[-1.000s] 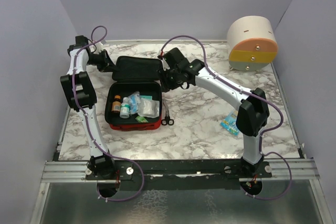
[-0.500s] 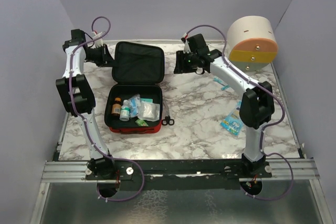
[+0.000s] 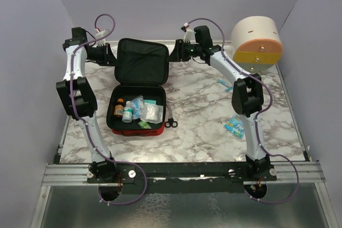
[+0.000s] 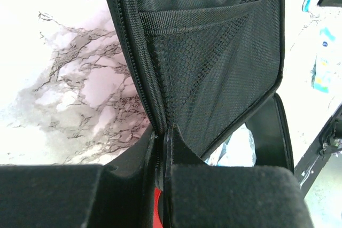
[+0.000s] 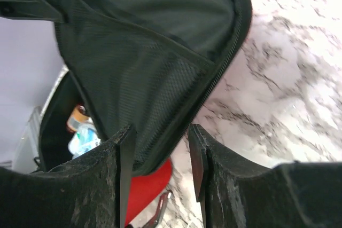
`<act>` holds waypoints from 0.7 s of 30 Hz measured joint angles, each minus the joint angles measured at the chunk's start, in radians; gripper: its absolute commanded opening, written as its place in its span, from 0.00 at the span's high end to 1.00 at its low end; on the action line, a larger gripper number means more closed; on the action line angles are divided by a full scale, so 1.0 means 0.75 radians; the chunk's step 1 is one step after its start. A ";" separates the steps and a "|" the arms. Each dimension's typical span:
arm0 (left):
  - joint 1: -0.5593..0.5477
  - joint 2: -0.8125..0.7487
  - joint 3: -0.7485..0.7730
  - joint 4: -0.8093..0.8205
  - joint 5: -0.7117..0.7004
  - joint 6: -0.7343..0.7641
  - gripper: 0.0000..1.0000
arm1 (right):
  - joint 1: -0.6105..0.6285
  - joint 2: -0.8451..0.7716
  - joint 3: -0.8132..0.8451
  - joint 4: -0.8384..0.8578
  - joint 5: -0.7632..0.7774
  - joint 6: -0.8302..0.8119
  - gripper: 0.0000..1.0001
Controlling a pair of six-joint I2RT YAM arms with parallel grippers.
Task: Organize the medicine kit
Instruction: Pick up the lid from the medicine box.
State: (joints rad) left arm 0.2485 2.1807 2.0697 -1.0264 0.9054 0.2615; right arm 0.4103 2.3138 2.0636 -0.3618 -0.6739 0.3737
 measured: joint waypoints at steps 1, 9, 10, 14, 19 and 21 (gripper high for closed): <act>0.000 -0.006 0.000 -0.003 0.002 0.008 1.00 | -0.004 0.001 0.004 0.026 -0.031 0.013 0.56; -0.002 -0.053 0.000 -0.045 0.036 0.070 1.00 | -0.074 0.034 0.018 0.249 -0.183 0.128 0.57; -0.002 -0.055 0.000 -0.049 0.043 0.076 1.00 | -0.083 0.055 0.031 0.264 -0.191 0.137 0.57; -0.003 -0.055 0.001 -0.065 0.064 0.104 1.00 | -0.095 0.122 0.042 0.300 -0.204 0.171 0.57; -0.004 -0.055 0.001 -0.092 0.073 0.156 1.00 | -0.092 0.188 0.067 0.351 -0.227 0.232 0.57; -0.003 -0.055 0.001 -0.109 0.073 0.179 1.00 | -0.092 0.194 0.073 0.367 -0.237 0.250 0.57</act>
State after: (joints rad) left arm 0.2462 2.1391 2.0701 -1.1084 0.9600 0.3954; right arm 0.3412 2.4592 2.1181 -0.0868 -0.8516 0.5613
